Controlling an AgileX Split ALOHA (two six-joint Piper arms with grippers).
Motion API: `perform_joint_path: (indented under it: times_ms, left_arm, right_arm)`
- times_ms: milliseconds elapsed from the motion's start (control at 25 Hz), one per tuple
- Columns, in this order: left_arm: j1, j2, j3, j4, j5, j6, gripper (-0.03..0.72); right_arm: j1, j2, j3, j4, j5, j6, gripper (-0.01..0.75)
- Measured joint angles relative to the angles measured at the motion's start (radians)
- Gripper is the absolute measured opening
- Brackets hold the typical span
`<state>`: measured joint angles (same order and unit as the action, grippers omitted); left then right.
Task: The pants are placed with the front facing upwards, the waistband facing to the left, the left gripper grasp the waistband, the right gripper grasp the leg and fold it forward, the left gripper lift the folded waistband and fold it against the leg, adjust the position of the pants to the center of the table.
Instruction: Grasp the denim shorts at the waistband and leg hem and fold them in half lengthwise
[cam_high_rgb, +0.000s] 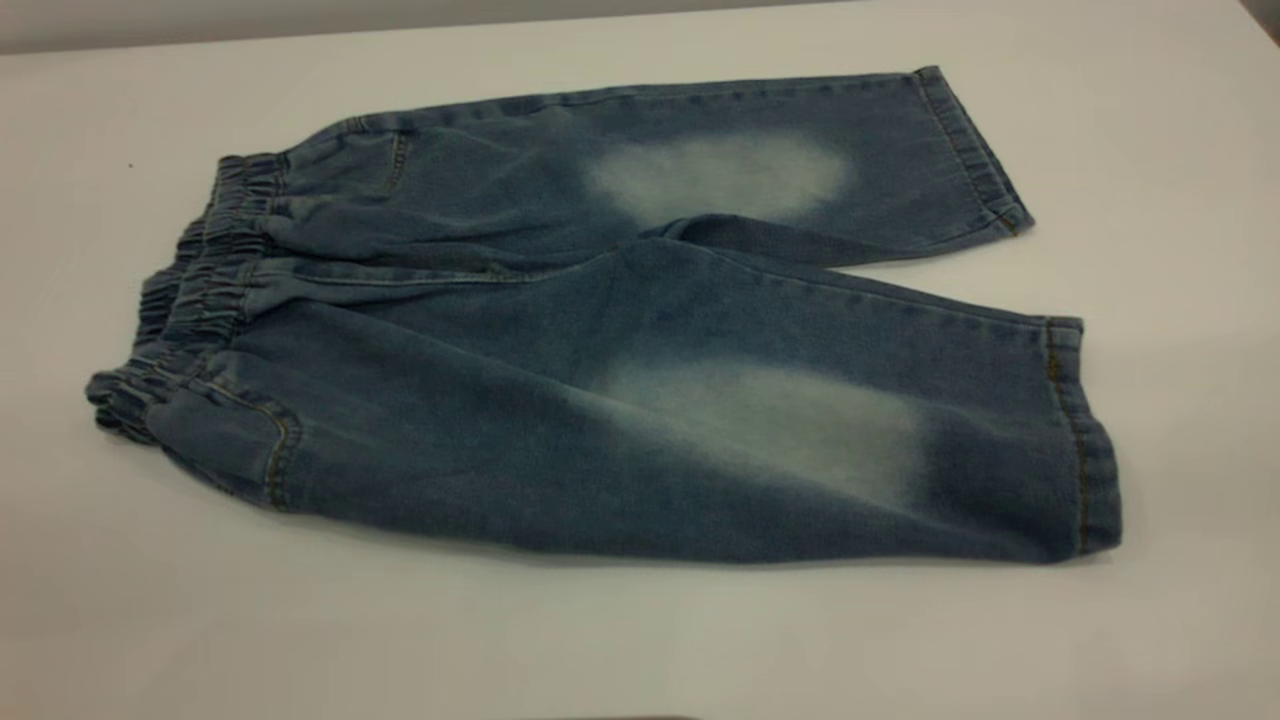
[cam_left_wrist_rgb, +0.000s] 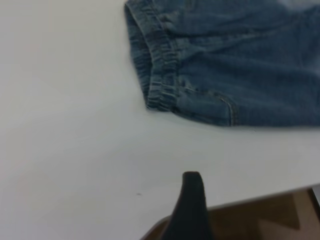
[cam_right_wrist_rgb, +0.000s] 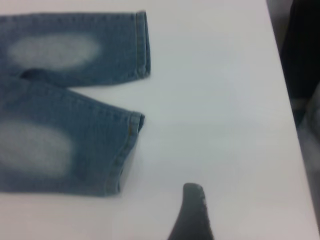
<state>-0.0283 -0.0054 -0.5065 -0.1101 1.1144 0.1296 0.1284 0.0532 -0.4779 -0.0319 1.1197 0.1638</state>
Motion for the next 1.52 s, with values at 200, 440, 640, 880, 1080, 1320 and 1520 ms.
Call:
perform_joint_path:
  times_ms: [200, 440, 640, 880, 1080, 1320, 1520]
  left_arm:
    - [0.0, 0.184, -0.043, 0.003, -0.11, -0.064, 0.587]
    - [0.0, 0.521, -0.07, -0.026, -0.312, -0.087, 0.587]
    - [0.0, 0.815, -0.07, -0.045, -0.455, -0.117, 0.587]
    - [0.0, 1.142, -0.081, -0.045, -0.582, -0.185, 0.587]
    - [0.0, 1.386, -0.139, -0.047, -0.659, -0.209, 0.587]
    - [0.007, 1.597, -0.238, -0.05, -0.679, -0.219, 0.587]
    - [0.094, 1.693, -0.282, -0.053, -0.674, -0.229, 0.587]
  right_arm:
    - [0.0, 0.206, -0.01, 0.084, -0.076, -0.013, 0.507]
    - [0.0, 0.515, -0.01, 0.36, -0.227, -0.226, 0.507]
    - [0.0, 0.776, -0.01, 0.494, -0.389, -0.335, 0.507]
    - [0.0, 1.051, -0.012, 0.577, -0.497, -0.381, 0.507]
    - [0.0, 1.196, -0.016, 0.726, -0.574, -0.52, 0.507]
    - [0.0, 1.279, -0.016, 0.971, -0.62, -0.742, 0.507]
    - [0.0, 1.292, -0.017, 1.134, -0.635, -0.894, 0.507]
